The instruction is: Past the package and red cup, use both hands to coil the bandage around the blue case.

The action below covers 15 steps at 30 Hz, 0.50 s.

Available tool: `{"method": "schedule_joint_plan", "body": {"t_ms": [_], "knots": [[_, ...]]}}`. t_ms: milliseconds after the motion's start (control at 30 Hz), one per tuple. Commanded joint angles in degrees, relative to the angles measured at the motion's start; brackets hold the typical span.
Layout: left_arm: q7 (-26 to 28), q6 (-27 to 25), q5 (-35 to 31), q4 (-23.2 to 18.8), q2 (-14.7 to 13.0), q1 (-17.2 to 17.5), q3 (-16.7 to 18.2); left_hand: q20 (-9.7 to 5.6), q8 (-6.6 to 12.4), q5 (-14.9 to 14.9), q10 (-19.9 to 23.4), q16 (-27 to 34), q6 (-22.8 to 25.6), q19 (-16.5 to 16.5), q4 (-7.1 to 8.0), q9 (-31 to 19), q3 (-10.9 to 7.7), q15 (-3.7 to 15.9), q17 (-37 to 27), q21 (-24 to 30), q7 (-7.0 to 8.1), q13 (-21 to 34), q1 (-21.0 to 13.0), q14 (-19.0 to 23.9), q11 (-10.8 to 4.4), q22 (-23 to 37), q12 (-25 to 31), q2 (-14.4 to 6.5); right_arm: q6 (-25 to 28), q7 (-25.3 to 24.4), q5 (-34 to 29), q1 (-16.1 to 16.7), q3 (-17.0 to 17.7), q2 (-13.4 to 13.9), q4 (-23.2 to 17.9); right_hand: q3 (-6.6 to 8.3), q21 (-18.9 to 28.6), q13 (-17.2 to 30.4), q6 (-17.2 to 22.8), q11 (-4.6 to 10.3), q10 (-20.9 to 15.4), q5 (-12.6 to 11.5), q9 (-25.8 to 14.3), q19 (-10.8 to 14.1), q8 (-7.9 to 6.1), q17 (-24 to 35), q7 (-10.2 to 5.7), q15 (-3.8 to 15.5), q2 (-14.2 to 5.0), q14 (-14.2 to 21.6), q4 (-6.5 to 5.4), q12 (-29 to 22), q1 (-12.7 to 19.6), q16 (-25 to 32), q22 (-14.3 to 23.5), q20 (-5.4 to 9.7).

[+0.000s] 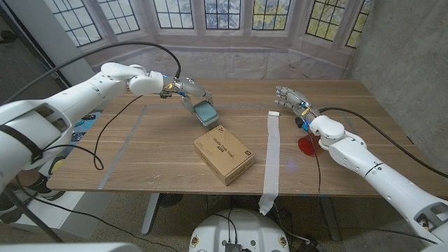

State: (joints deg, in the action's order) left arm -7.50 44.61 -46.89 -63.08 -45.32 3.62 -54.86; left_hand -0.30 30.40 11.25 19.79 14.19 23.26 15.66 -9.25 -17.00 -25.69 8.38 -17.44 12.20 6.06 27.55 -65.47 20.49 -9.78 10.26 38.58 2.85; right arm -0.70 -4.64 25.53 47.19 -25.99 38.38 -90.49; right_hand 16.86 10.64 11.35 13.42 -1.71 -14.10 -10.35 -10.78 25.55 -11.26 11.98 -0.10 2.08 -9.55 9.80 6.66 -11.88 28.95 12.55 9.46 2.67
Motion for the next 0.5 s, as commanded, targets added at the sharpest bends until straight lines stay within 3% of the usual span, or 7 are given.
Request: {"method": "schedule_joint_plan", "body": {"t_ms": [33, 500], "knots": [[-1.87, -3.72, 1.62, -4.01, -1.02, 4.04, 4.48, 0.00, 10.52, 0.27, 3.31, -0.20, 3.09, 0.25, 0.58, -4.70, -0.73, -0.11, -0.37, -0.30, 0.28, 8.98, -0.09, 0.74, -2.67, 0.08, 1.59, -2.48, 6.39, -1.65, -4.78, -1.15, -2.05, 2.75, -4.33, 0.30, 0.52, 0.32, 0.79, -0.25, -0.87, -0.03, -0.10, 0.48, -0.41, -0.02, 0.12, 0.90, 0.22, 0.67, 0.74, -0.49, 0.59, 0.33, 0.25, 1.43], [-3.38, -8.19, 4.27, -7.19, -0.80, 7.65, 7.14, 0.00, 11.03, 0.34, 3.30, -0.42, 2.84, 0.16, 0.70, -4.63, -0.81, -0.06, -0.76, -0.36, 0.28, 9.41, 0.21, 0.70, -2.67, 0.09, 1.58, -2.70, 13.89, -1.82, -13.00, -4.15, -5.64, 5.64, -8.38, 1.32, 0.68, 0.36, 2.78, -0.44, -2.89, -0.25, -0.05, 1.37, -0.84, -0.71, 0.41, 0.86, 1.00, 1.62, 2.72, -0.96, 3.35, 0.09, 0.20, 1.37]]}}
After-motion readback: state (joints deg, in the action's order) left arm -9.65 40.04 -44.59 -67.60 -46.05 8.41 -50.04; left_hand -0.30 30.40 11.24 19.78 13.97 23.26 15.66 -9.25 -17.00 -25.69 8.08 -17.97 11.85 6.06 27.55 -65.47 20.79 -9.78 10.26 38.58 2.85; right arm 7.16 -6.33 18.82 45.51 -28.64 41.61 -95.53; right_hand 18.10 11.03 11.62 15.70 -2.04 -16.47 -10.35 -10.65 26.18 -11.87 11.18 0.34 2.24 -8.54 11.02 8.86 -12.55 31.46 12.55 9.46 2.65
